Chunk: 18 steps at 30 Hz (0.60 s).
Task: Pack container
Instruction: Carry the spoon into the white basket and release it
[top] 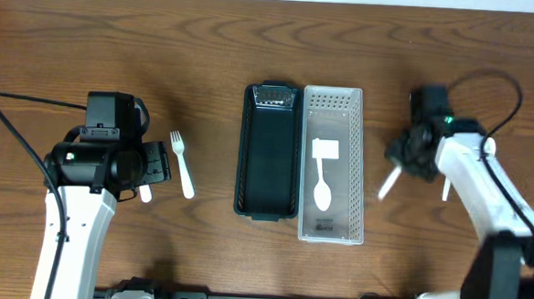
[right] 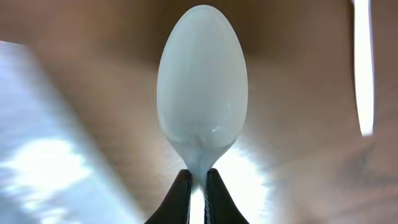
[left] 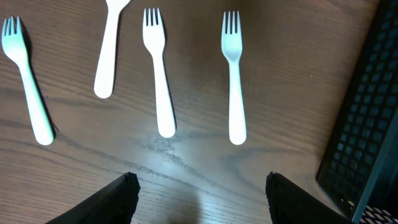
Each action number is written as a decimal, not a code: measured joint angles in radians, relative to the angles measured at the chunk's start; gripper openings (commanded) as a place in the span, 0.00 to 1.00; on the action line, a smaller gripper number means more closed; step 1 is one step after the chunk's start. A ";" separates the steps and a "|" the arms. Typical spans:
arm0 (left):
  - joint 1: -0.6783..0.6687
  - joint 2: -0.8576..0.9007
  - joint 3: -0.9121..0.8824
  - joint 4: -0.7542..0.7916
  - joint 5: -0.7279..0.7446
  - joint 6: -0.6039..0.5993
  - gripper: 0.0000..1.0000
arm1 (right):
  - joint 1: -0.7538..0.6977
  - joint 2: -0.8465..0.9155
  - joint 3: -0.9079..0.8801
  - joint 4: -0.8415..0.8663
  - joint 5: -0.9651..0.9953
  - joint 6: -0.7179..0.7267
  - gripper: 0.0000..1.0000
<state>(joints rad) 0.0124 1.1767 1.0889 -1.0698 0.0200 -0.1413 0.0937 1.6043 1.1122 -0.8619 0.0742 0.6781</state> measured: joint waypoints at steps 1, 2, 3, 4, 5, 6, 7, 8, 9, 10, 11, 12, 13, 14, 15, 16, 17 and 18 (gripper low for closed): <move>0.000 0.000 0.000 0.000 0.000 0.000 0.68 | 0.026 -0.027 0.056 -0.014 -0.001 -0.024 0.01; 0.000 0.000 0.000 0.000 0.000 0.000 0.68 | 0.053 -0.052 0.103 -0.019 0.000 -0.045 0.01; 0.000 0.000 0.000 0.000 0.000 0.000 0.68 | 0.086 -0.077 0.150 -0.020 0.000 -0.064 0.01; 0.000 0.000 0.000 0.000 0.000 0.000 0.68 | 0.118 -0.097 0.187 -0.020 0.000 -0.080 0.01; 0.000 0.000 0.000 0.000 0.000 0.000 0.68 | 0.151 -0.114 0.217 -0.018 -0.002 -0.092 0.01; 0.000 0.000 0.000 0.000 0.000 0.000 0.68 | 0.185 -0.127 0.236 -0.015 -0.004 -0.102 0.01; 0.000 0.000 0.000 0.000 0.000 0.000 0.69 | 0.218 -0.134 0.248 -0.014 -0.005 -0.111 0.01; 0.000 0.000 0.000 0.000 0.000 0.000 0.68 | 0.248 -0.135 0.251 -0.014 -0.008 -0.117 0.01; 0.000 0.000 0.000 0.000 0.000 0.000 0.68 | 0.274 -0.129 0.251 -0.018 -0.010 -0.121 0.01; 0.000 0.000 0.000 0.000 0.000 0.000 0.68 | 0.299 -0.113 0.250 -0.021 -0.011 -0.125 0.01; 0.000 0.000 0.000 0.000 0.000 0.000 0.68 | 0.313 -0.097 0.249 -0.022 -0.012 -0.128 0.01; 0.000 0.000 0.000 0.000 0.000 0.000 0.68 | 0.333 -0.066 0.249 -0.024 -0.012 -0.132 0.01; 0.000 0.000 0.000 0.000 0.000 0.000 0.69 | 0.347 -0.034 0.247 -0.024 -0.013 -0.135 0.01; 0.000 0.000 0.000 0.000 0.000 0.000 0.69 | 0.359 -0.002 0.246 -0.024 -0.013 -0.137 0.01; 0.000 0.000 0.000 0.000 0.000 0.000 0.68 | 0.374 0.045 0.243 -0.024 -0.016 -0.139 0.01; 0.000 0.000 0.000 0.000 0.000 0.000 0.68 | 0.381 0.074 0.240 -0.024 -0.015 -0.140 0.01; 0.000 0.000 0.000 0.000 0.000 0.000 0.69 | 0.389 0.107 0.237 -0.026 -0.014 -0.142 0.01; 0.000 0.000 0.000 0.000 0.000 0.000 0.68 | 0.396 0.135 0.233 -0.026 -0.016 -0.142 0.02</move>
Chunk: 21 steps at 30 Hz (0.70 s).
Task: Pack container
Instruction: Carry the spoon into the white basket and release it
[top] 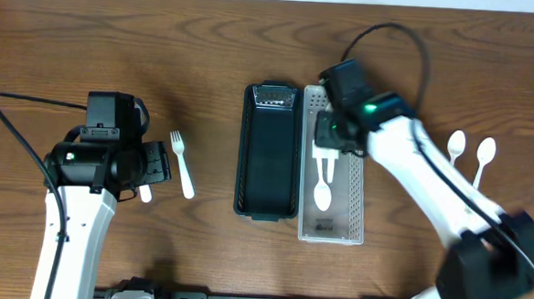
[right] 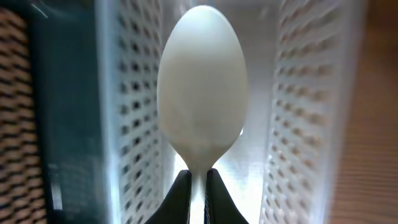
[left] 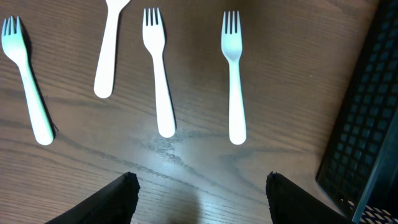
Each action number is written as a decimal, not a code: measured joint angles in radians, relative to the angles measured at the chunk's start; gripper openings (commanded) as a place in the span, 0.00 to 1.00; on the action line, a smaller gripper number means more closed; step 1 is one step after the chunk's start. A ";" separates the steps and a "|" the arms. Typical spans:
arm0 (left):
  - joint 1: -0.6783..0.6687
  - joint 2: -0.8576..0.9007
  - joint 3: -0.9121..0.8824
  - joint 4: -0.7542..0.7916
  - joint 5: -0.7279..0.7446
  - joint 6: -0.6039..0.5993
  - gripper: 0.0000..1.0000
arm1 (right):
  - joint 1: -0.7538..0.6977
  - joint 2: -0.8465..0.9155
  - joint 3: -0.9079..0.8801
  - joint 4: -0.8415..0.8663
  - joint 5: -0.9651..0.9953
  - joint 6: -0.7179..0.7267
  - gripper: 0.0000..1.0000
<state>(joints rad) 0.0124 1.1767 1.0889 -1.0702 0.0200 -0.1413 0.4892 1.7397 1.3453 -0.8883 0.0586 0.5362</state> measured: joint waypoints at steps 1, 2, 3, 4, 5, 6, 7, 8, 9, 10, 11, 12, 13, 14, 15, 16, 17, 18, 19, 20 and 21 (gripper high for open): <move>0.000 0.000 0.000 0.000 0.000 0.000 0.68 | 0.005 0.029 -0.002 -0.003 0.001 0.000 0.04; 0.000 0.000 0.000 0.000 0.000 0.000 0.68 | 0.008 0.053 -0.004 -0.002 0.000 0.000 0.06; 0.000 0.000 0.000 0.000 0.000 0.000 0.68 | 0.010 0.070 -0.006 -0.003 0.000 0.000 0.10; 0.000 0.000 0.000 0.000 0.000 0.000 0.69 | 0.011 0.084 -0.006 -0.005 -0.001 -0.002 0.18; 0.000 0.000 0.000 0.000 0.000 0.000 0.68 | 0.011 0.092 -0.006 -0.005 -0.001 -0.005 0.23; 0.000 0.000 0.000 0.000 0.000 0.000 0.68 | 0.011 0.096 -0.006 -0.005 0.000 -0.008 0.26; 0.000 0.000 0.000 0.000 0.000 0.000 0.69 | 0.011 0.097 -0.006 -0.005 0.000 -0.022 0.31; 0.000 0.000 0.000 0.000 0.000 0.000 0.69 | 0.011 0.097 -0.006 -0.004 0.001 -0.026 0.39; 0.000 0.000 0.000 0.000 0.000 0.000 0.68 | 0.011 0.095 -0.006 -0.004 0.000 -0.034 0.54; 0.000 0.000 0.000 0.000 0.000 0.000 0.68 | 0.011 0.094 -0.006 -0.004 0.000 -0.041 0.59; 0.000 0.000 0.000 0.000 0.000 0.000 0.68 | 0.010 0.092 -0.005 -0.005 0.001 -0.053 0.59; 0.000 0.000 0.000 0.000 0.000 0.000 0.68 | 0.010 0.089 -0.005 -0.008 0.001 -0.063 0.60; 0.000 0.000 0.000 0.000 0.000 0.000 0.68 | 0.009 0.082 0.000 -0.020 0.002 -0.074 0.60; 0.000 0.000 0.000 0.000 0.000 0.000 0.68 | 0.007 0.073 0.010 -0.039 0.003 -0.081 0.61; 0.000 0.000 0.000 0.000 0.000 0.000 0.68 | 0.004 0.059 0.024 -0.054 0.006 -0.085 0.63; 0.000 0.000 0.000 0.000 0.000 0.000 0.68 | -0.004 0.042 0.047 -0.076 0.010 -0.090 0.67; 0.000 0.000 0.000 0.000 0.000 0.000 0.68 | -0.018 0.018 0.073 -0.093 0.013 -0.096 0.71; 0.000 0.000 0.000 0.000 0.000 0.000 0.68 | -0.042 -0.013 0.105 -0.109 0.017 -0.104 0.75; 0.000 0.000 0.000 0.000 0.000 0.000 0.68 | -0.064 -0.038 0.127 -0.116 0.020 -0.103 0.77; 0.000 0.000 0.000 0.000 0.000 0.000 0.68 | -0.106 -0.079 0.157 -0.127 0.022 -0.106 0.77; 0.000 0.000 0.000 0.000 0.000 0.000 0.68 | -0.148 -0.113 0.178 -0.135 0.024 -0.109 0.78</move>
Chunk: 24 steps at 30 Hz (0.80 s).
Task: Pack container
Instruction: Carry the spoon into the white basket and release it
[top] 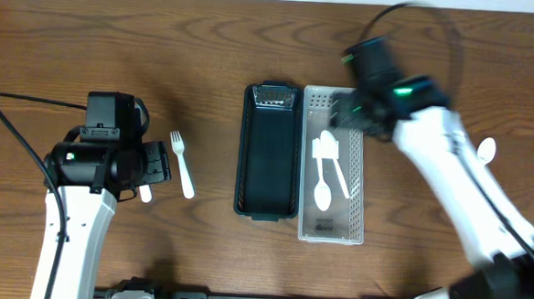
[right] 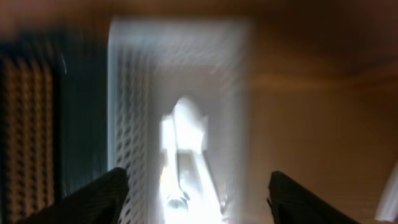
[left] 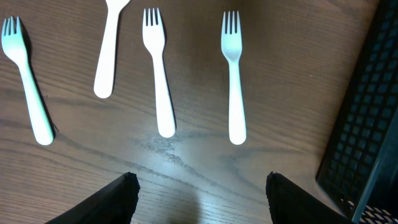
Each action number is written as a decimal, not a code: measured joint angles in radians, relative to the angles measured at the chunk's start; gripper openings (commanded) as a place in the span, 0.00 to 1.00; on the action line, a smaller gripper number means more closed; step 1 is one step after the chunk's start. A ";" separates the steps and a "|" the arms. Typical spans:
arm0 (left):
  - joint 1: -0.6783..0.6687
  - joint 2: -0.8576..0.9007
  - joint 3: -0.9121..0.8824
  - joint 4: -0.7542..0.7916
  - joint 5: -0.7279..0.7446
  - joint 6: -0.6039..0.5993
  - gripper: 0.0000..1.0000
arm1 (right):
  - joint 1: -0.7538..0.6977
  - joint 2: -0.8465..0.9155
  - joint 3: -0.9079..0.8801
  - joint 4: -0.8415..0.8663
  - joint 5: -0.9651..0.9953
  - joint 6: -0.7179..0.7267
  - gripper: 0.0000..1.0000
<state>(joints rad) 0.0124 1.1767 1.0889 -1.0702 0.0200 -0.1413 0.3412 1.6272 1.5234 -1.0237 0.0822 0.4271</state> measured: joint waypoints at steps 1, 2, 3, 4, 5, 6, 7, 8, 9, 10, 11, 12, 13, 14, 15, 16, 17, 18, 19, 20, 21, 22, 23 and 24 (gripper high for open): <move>0.000 0.000 0.000 0.000 0.000 0.000 0.68 | -0.049 -0.034 0.017 -0.006 0.005 -0.003 0.80; 0.000 0.000 0.000 0.000 0.000 0.000 0.68 | -0.117 -0.069 0.032 -0.017 0.007 -0.010 0.83; 0.000 0.000 0.000 0.000 0.000 0.000 0.68 | -0.167 -0.088 0.039 -0.028 0.013 -0.015 0.84; 0.000 0.000 0.000 0.000 0.000 0.000 0.68 | -0.230 -0.104 0.042 -0.039 0.019 -0.027 0.85; 0.000 0.000 0.000 0.000 0.000 0.000 0.69 | -0.278 -0.108 0.042 -0.046 0.026 -0.039 0.86; 0.000 0.000 0.000 0.000 0.000 0.000 0.68 | -0.330 -0.105 0.039 -0.051 0.024 -0.059 0.86; 0.000 0.000 0.000 0.000 0.000 0.000 0.68 | -0.371 -0.094 0.034 -0.051 0.023 -0.077 0.88; 0.000 0.000 0.000 0.000 0.000 0.000 0.68 | -0.404 -0.078 0.027 -0.051 0.023 -0.092 0.88; 0.000 0.000 0.000 0.000 0.000 0.000 0.69 | -0.439 -0.055 0.014 -0.050 0.021 -0.109 0.88; 0.000 0.000 0.000 0.000 0.000 0.000 0.68 | -0.463 -0.032 0.002 -0.047 0.019 -0.122 0.88; 0.000 0.000 0.000 0.000 0.000 0.000 0.68 | -0.484 -0.009 -0.014 -0.038 0.019 -0.133 0.89; 0.000 0.000 0.000 0.000 0.000 0.000 0.69 | -0.504 0.020 -0.034 -0.026 0.019 -0.144 0.89; 0.000 0.000 0.000 0.001 0.000 0.000 0.68 | -0.522 0.052 -0.055 -0.011 0.016 -0.155 0.89; 0.000 0.000 0.000 0.000 0.000 0.000 0.68 | -0.533 0.076 -0.072 0.002 0.014 -0.164 0.89; 0.000 0.000 0.000 0.000 0.000 0.000 0.68 | -0.544 0.103 -0.096 0.023 0.009 -0.177 0.89; 0.000 0.000 0.000 0.000 0.000 0.000 0.68 | -0.550 0.126 -0.118 0.039 0.003 -0.190 0.89; 0.000 0.000 0.000 0.000 0.000 0.000 0.68 | -0.555 0.145 -0.137 0.056 -0.002 -0.203 0.89; 0.000 0.000 0.000 0.000 0.000 0.000 0.68 | -0.559 0.162 -0.154 0.074 -0.005 -0.214 0.89; 0.000 0.000 0.000 0.000 0.000 0.000 0.68 | -0.560 0.177 -0.169 0.094 -0.008 -0.226 0.89; 0.000 0.000 0.000 0.000 0.000 0.000 0.69 | -0.561 0.189 -0.180 0.107 -0.009 -0.235 0.89; 0.000 0.000 0.000 0.000 0.000 0.000 0.68 | -0.562 0.201 -0.187 0.119 -0.011 -0.245 0.89; 0.000 0.000 0.000 0.000 0.000 0.000 0.68 | -0.563 0.214 -0.191 0.134 -0.014 -0.254 0.89; 0.000 0.000 0.000 0.000 0.000 0.000 0.68 | -0.563 0.224 -0.192 0.143 -0.016 -0.261 0.89; 0.000 0.000 0.000 0.000 0.000 0.000 0.68 | -0.563 0.233 -0.192 0.150 -0.018 -0.266 0.89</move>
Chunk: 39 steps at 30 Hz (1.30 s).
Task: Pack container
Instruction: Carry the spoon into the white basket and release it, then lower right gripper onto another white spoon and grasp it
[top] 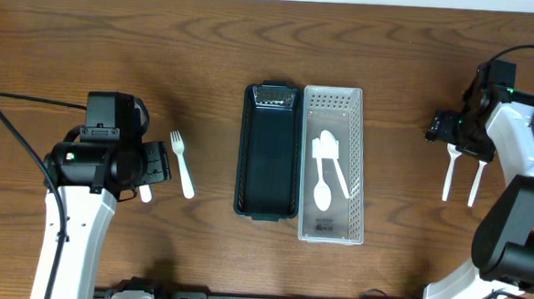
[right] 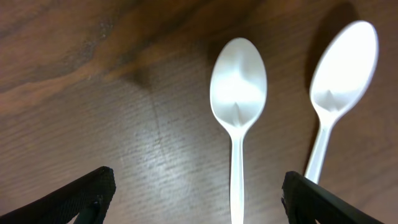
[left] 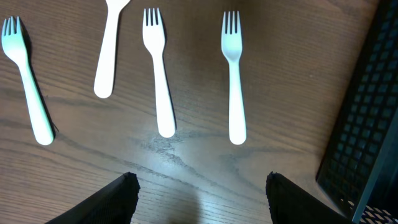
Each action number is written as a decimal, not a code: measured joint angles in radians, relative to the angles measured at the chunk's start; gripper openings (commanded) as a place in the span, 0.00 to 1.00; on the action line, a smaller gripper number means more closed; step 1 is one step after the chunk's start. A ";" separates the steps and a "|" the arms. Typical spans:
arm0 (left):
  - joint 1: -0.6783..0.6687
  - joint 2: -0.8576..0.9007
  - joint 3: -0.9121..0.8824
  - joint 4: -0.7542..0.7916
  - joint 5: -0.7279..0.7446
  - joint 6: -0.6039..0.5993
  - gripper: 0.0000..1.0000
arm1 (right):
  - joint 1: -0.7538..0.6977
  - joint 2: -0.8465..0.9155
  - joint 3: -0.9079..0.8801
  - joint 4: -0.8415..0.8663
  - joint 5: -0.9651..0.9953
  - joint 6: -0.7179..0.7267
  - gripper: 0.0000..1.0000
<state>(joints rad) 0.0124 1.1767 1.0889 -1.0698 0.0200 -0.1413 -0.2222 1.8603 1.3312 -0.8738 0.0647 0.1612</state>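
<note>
A white perforated bin (top: 361,164) holds two white spoons (top: 325,185) and stands next to a black bin (top: 244,148). Two more spoons lie on the table at the right (top: 450,173); in the right wrist view one (right: 238,112) sits between the fingers' line and the other (right: 336,93) further right. My right gripper (right: 196,199) hangs open above them, holding nothing. Several white forks (left: 158,68) lie on the left. My left gripper (left: 199,199) is open above the wood just short of the fork handles.
The black bin's mesh wall (left: 367,118) shows at the right edge of the left wrist view. The left arm's body (top: 102,155) covers most of the forks from overhead; one fork (top: 183,163) shows beside it.
My right gripper was open over the far end of the white bin; now it is at the table's right side above the two loose spoons. The left arm has not moved.
My right gripper was shut on a spoon at the right of the table. Then it held that spoon over the white bin. Then it was open, with the spoon lying in the bin beside the first. Now it is back over the loose spoons.
</note>
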 measured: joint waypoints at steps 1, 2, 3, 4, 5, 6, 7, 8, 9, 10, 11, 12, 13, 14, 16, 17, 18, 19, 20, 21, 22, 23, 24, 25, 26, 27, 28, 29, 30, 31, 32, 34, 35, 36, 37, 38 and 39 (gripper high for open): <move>0.000 0.000 0.000 0.000 0.000 0.000 0.69 | 0.000 0.010 0.000 0.005 -0.003 -0.006 0.89; 0.000 0.000 0.000 0.000 0.000 0.000 0.68 | -0.002 0.017 0.000 0.009 -0.003 -0.011 0.89; 0.000 0.000 0.000 0.000 0.000 0.000 0.68 | -0.004 0.027 0.000 0.013 -0.006 -0.014 0.89; 0.000 0.000 0.000 0.000 0.000 0.000 0.68 | -0.006 0.034 0.000 0.016 -0.006 -0.016 0.89; 0.000 0.000 0.000 0.000 0.000 0.000 0.69 | -0.011 0.045 0.000 0.019 -0.008 -0.018 0.89; 0.000 0.000 0.000 0.000 0.000 0.000 0.68 | -0.016 0.058 0.000 0.020 -0.008 -0.019 0.89; 0.000 0.000 0.000 0.000 0.000 0.000 0.68 | -0.022 0.069 0.000 0.021 -0.010 -0.021 0.89; 0.000 0.000 0.000 0.000 0.000 0.000 0.68 | -0.027 0.080 0.000 0.021 -0.010 -0.021 0.89; 0.000 0.000 0.000 0.000 0.000 0.000 0.68 | -0.032 0.091 0.000 0.021 -0.011 -0.021 0.89; 0.000 0.000 0.000 0.000 0.000 0.000 0.69 | -0.037 0.099 0.000 0.021 -0.013 -0.022 0.88; 0.000 0.000 0.000 0.000 0.000 0.000 0.68 | -0.042 0.108 0.000 0.021 -0.017 -0.022 0.89; 0.000 0.000 0.000 0.000 0.000 0.000 0.68 | -0.048 0.115 0.000 0.021 -0.023 -0.022 0.89; 0.000 0.000 0.000 0.000 0.000 0.000 0.68 | -0.052 0.122 -0.001 0.023 -0.028 -0.022 0.89; 0.000 0.000 0.000 0.000 0.000 0.000 0.68 | -0.056 0.127 -0.001 0.023 -0.032 -0.022 0.89; 0.000 0.000 0.000 0.000 0.000 0.000 0.68 | -0.064 0.133 -0.003 0.026 -0.037 -0.022 0.89; 0.000 0.000 0.000 0.000 0.000 0.000 0.68 | -0.064 0.133 -0.005 0.027 -0.040 -0.022 0.89; 0.000 0.000 0.000 0.000 0.000 0.000 0.68 | -0.065 0.133 -0.005 0.027 -0.040 -0.022 0.89; 0.000 0.000 0.000 0.000 0.000 0.000 0.68 | -0.065 0.133 -0.005 0.027 -0.043 -0.022 0.89; 0.000 0.000 0.000 0.000 0.000 0.000 0.68 | -0.065 0.133 -0.006 0.030 -0.043 -0.022 0.88; 0.000 0.000 0.000 0.000 0.000 0.000 0.68 | -0.065 0.133 -0.008 0.035 -0.046 -0.022 0.89; 0.000 0.000 0.000 0.000 0.000 0.000 0.68 | -0.065 0.133 -0.011 0.038 -0.047 -0.022 0.89; 0.000 0.000 0.000 0.000 0.000 0.000 0.68 | -0.065 0.133 -0.019 0.048 -0.047 -0.023 0.89; 0.000 0.000 0.000 0.000 0.000 0.000 0.68 | -0.065 0.133 -0.026 0.056 -0.047 -0.023 0.88; 0.000 0.000 0.000 0.000 0.000 0.000 0.68 | -0.065 0.133 -0.043 0.071 -0.048 -0.023 0.89; 0.000 0.000 0.000 0.000 0.000 0.000 0.68 | -0.065 0.133 -0.047 0.072 -0.050 -0.025 0.89; 0.000 0.000 0.000 0.000 0.000 0.000 0.68 | -0.065 0.128 -0.056 0.084 -0.050 -0.025 0.89; 0.000 0.000 0.000 0.000 0.000 0.000 0.68 | -0.065 0.123 -0.065 0.093 -0.051 -0.025 0.89; 0.000 0.000 0.000 0.000 0.000 0.000 0.68 | -0.065 0.119 -0.073 0.102 -0.051 -0.025 0.89; 0.000 0.000 0.000 0.000 0.000 0.000 0.68 | -0.065 0.116 -0.078 0.108 -0.052 -0.025 0.89; 0.000 0.000 0.000 0.000 0.000 0.000 0.68 | -0.065 0.111 -0.084 0.113 -0.052 -0.025 0.89; 0.000 0.000 0.000 0.000 0.000 0.000 0.69 | -0.065 0.109 -0.088 0.117 -0.053 -0.025 0.89; 0.000 0.000 0.000 0.000 0.000 0.000 0.69 | -0.065 0.108 -0.091 0.121 -0.052 -0.025 0.87; 0.000 0.000 0.000 0.000 0.000 0.000 0.68 | -0.065 0.108 -0.091 0.121 -0.052 -0.025 0.82; 0.000 0.000 0.000 0.000 0.000 0.000 0.68 | -0.065 0.108 -0.091 0.121 -0.053 -0.028 0.78; 0.000 0.000 0.000 0.000 0.000 0.000 0.68 | -0.065 0.108 -0.091 0.122 -0.053 -0.031 0.73; 0.000 0.000 0.000 0.000 0.000 0.000 0.68 | -0.065 0.108 -0.091 0.123 -0.053 -0.030 0.66; 0.000 0.000 0.000 0.000 0.000 0.000 0.68 | -0.065 0.108 -0.091 0.123 -0.053 -0.035 0.63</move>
<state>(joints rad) 0.0124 1.1767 1.0889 -1.0698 0.0200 -0.1413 -0.2871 1.9678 1.2404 -0.7506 0.0116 0.1257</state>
